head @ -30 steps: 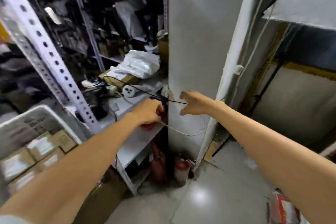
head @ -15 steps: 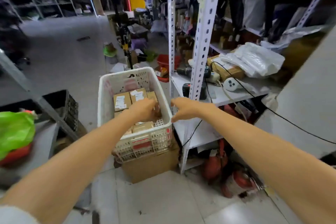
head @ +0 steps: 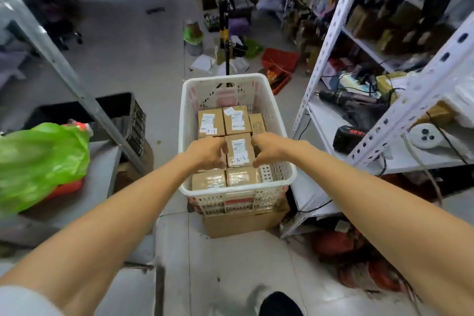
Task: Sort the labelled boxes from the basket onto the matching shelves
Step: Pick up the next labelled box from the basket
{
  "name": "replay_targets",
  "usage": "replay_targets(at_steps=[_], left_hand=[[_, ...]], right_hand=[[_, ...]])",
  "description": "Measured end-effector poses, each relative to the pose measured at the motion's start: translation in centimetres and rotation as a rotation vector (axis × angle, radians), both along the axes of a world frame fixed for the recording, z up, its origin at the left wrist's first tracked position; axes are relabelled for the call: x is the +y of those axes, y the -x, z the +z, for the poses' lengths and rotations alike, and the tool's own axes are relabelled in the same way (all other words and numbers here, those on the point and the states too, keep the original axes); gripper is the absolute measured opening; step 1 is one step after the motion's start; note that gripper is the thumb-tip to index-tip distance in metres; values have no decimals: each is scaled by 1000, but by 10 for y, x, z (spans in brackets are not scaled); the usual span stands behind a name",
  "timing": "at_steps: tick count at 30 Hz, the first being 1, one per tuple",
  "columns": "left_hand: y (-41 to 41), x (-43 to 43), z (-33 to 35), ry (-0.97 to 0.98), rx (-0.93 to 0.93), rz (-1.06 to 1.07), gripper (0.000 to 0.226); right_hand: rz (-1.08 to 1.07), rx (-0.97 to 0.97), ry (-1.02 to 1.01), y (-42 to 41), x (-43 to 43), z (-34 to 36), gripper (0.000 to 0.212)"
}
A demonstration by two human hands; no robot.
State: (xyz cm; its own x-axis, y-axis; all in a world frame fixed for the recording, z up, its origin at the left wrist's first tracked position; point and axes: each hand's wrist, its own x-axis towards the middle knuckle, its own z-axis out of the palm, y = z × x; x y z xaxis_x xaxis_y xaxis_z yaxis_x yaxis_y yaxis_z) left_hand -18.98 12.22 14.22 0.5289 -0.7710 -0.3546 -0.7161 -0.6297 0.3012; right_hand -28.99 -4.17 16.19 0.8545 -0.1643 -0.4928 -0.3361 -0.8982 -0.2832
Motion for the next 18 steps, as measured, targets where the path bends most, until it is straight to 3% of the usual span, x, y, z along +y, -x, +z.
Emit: replay_targets(at_steps=[5, 13, 18], left_hand=[[-37, -25, -36, -36, 26, 33, 36], [-82, -68, -96, -127, 161, 133, 40], [-89, -88, -129, -162, 229, 154, 41]], right_hand=[[42, 104, 1, -42, -35, -41, 61], [110, 239, -54, -103, -84, -100, 70], [202, 271, -37, -123, -87, -133, 61]])
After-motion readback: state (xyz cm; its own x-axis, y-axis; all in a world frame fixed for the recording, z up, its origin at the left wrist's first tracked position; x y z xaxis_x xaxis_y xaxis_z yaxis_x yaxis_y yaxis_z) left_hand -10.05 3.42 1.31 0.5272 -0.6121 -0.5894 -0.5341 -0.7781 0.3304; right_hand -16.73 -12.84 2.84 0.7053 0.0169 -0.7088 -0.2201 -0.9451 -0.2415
